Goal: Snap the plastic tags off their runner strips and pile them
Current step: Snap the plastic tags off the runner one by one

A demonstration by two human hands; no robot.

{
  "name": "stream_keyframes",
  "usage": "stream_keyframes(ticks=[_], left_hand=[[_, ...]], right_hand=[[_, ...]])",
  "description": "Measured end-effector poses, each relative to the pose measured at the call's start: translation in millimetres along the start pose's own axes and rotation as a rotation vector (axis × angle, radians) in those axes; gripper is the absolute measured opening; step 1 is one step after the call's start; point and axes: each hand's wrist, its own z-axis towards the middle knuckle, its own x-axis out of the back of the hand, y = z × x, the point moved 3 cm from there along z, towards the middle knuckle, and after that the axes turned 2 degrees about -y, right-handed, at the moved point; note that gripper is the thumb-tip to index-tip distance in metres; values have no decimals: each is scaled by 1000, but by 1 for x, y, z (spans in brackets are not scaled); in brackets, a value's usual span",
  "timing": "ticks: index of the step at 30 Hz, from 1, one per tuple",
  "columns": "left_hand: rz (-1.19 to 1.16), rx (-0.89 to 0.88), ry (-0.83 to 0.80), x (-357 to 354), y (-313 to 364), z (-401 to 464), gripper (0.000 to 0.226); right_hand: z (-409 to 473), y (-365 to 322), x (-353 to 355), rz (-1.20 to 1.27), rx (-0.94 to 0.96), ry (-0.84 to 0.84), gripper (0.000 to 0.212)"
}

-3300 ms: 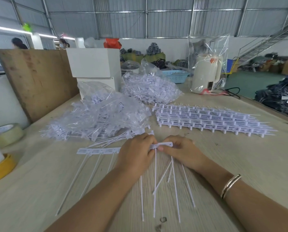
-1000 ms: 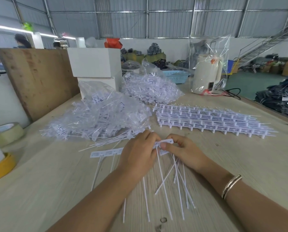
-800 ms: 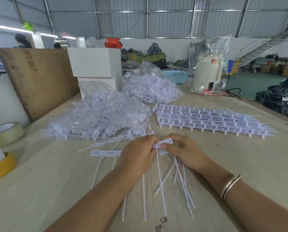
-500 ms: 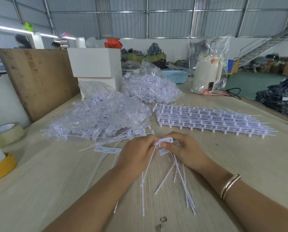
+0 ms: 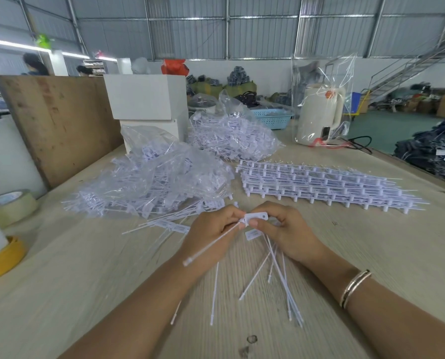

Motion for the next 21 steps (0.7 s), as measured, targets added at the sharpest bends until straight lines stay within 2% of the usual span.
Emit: stream_keyframes(ticks=[7, 11, 13, 15, 18, 21], left_hand=[[-172, 16, 16, 0, -3, 1, 13], [-314, 60, 85, 1, -1, 5, 11], [-340, 67, 101, 4, -1, 5, 11], [-270, 47, 85, 3, 0, 3, 12], [10, 2, 87, 0, 1, -3, 14], [277, -65, 97, -1, 7, -3, 24]], right_hand=[[1, 4, 0, 57, 10, 6, 21], [0, 3, 2, 298, -29, 65, 20], [0, 5, 7, 306, -66, 105, 24], [0, 8, 9, 170, -109, 99, 17], [2, 17, 9, -295, -186, 64, 3], [2, 23, 4, -611, -262, -9, 18]])
